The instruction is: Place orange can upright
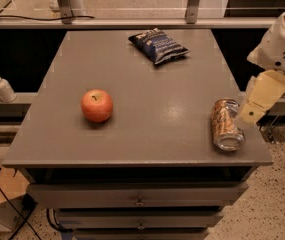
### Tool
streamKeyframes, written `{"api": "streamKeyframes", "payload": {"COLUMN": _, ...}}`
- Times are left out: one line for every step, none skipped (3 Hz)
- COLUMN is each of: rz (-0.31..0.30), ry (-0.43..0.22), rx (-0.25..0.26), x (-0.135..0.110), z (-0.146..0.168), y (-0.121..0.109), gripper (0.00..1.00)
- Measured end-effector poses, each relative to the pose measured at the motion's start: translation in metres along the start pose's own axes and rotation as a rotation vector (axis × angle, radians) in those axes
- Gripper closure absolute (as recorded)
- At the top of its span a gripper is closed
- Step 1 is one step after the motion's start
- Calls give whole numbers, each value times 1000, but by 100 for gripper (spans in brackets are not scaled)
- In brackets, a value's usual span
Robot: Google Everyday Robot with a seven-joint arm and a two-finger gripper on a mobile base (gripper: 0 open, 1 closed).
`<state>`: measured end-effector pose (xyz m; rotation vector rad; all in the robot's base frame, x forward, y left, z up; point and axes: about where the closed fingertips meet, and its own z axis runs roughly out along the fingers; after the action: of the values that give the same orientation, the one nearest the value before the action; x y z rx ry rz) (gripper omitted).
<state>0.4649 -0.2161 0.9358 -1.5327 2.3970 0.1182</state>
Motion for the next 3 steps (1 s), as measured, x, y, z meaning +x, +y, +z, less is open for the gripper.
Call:
{"api": "streamKeyframes", "payload": {"rz": 119, "ry": -15, "rx": -39, "x": -3, "z": 24, "y": -15, "gripper": 0}}
{"api": "streamKeyframes", "payload": {"rz": 216, "ry": 21, "rx": -38, "x": -2, "z": 47, "y": -30, "gripper": 0}}
{"api": "streamKeyframes", "payload": {"rz": 229, "ry": 21, "rx": -36, "x": -3, "z": 47, "y": -31, "gripper": 0}}
